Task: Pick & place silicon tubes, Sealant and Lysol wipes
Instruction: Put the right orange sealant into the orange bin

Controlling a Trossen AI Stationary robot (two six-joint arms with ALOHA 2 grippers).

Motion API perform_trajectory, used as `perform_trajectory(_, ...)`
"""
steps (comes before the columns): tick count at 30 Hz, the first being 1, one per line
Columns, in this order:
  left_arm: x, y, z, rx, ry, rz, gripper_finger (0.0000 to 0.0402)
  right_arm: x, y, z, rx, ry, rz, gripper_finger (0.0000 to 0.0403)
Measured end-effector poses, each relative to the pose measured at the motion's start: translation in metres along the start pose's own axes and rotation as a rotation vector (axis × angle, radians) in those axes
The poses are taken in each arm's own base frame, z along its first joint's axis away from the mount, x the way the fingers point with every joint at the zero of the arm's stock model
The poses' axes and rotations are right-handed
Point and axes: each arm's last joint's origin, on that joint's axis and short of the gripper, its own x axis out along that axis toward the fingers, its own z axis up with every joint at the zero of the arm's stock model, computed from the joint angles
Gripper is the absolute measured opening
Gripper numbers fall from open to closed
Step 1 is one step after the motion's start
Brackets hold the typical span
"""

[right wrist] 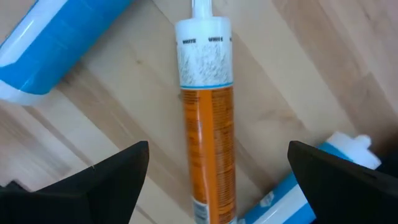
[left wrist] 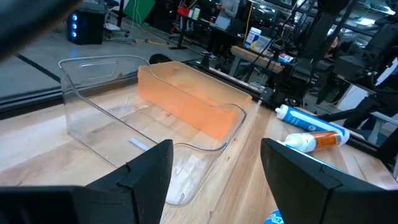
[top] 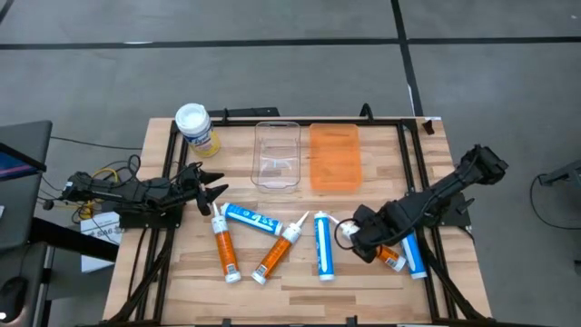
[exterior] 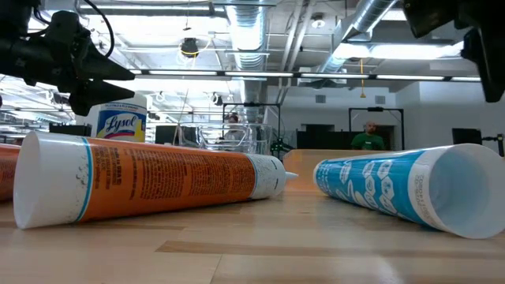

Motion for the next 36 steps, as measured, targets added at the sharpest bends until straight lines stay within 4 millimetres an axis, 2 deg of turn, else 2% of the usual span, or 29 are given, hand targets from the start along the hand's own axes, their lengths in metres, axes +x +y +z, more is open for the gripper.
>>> perform_trajectory(5, 0.000, 0.000, 0.000, -0.001, 0.000, 0.000, 0.0236, 0.002, 0.004, -0.010, 0.012, -0.003, 0.006, 0.0377)
perform_trajectory(13, 0.000, 0.000, 0.000, -0.031, 0.001, -0.002, 0.0236, 0.029, -0.006, -0.023, 0.028, 0.041, -0.084, 0.0377)
perform_trajectory(17, 0.000, -0.001, -0.001, -0.032, 0.016, -0.037, 0.0236, 0.039, -0.005, -0.023, 0.015, 0.047, -0.042, 0.0377)
perform_trajectory(26, 0.000, -0.003, -0.001, -0.035, 0.033, -0.093, 0.0236, 0.040, -0.003, -0.021, 0.002, 0.009, -0.029, 0.0377)
perform_trajectory(32, 0.000, -0.003, -0.001, -0.036, 0.031, -0.094, 0.0236, 0.040, -0.003, -0.021, -0.162, 0.011, -0.025, 0.0377)
perform_trajectory(36, 0.000, -0.003, -0.001, -0.056, 0.032, -0.094, 0.0236, 0.040, -0.001, -0.020, -0.169, 0.001, -0.001, 0.0377)
